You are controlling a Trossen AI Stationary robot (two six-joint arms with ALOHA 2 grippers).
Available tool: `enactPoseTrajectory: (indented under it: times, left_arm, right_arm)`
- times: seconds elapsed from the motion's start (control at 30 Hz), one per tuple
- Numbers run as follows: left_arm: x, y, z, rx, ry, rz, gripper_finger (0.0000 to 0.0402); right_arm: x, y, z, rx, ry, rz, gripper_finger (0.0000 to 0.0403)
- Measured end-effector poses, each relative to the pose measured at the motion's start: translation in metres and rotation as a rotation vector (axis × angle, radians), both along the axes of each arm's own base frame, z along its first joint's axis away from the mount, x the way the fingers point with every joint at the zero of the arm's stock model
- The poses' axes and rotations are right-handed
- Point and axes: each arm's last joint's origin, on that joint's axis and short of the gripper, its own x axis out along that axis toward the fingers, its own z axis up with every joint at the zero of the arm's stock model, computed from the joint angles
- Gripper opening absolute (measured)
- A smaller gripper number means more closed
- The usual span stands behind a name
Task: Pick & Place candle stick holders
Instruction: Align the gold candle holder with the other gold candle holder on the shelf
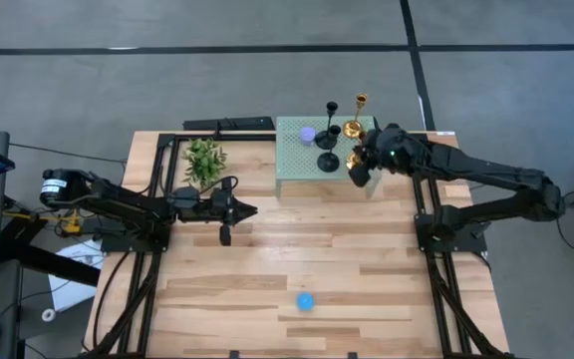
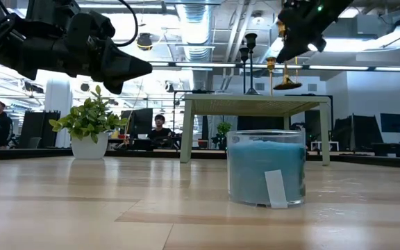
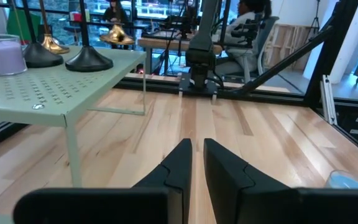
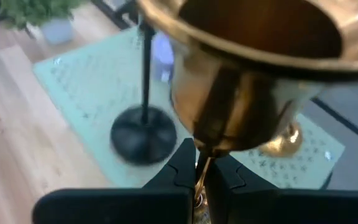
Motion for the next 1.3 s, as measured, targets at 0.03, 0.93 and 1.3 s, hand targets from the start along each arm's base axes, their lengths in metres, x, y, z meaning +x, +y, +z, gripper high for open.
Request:
enactPoseTrajectory:
  times: [0.03,0.93,1.3]
  left_arm:
    - [0.0,0.0,0.0,0.0,0.0,0.0,0.0042]
    - [0.0,0.0,0.001,0.0,-0.007,0.0,0.0042]
    - [0.0,0.0,0.001,0.001,-0.007,0.0,0.0042]
  right_arm:
    - [0.0,-0.004,-0.001,-0.003,-0.023,0.002,0.0001]
    - [0.003,-0.071,-0.025,0.107,-0.016,-0.023,0.0001]
    - [-0.005,-0.065,-0.028,0.142,0.042,-0.027,0.007]
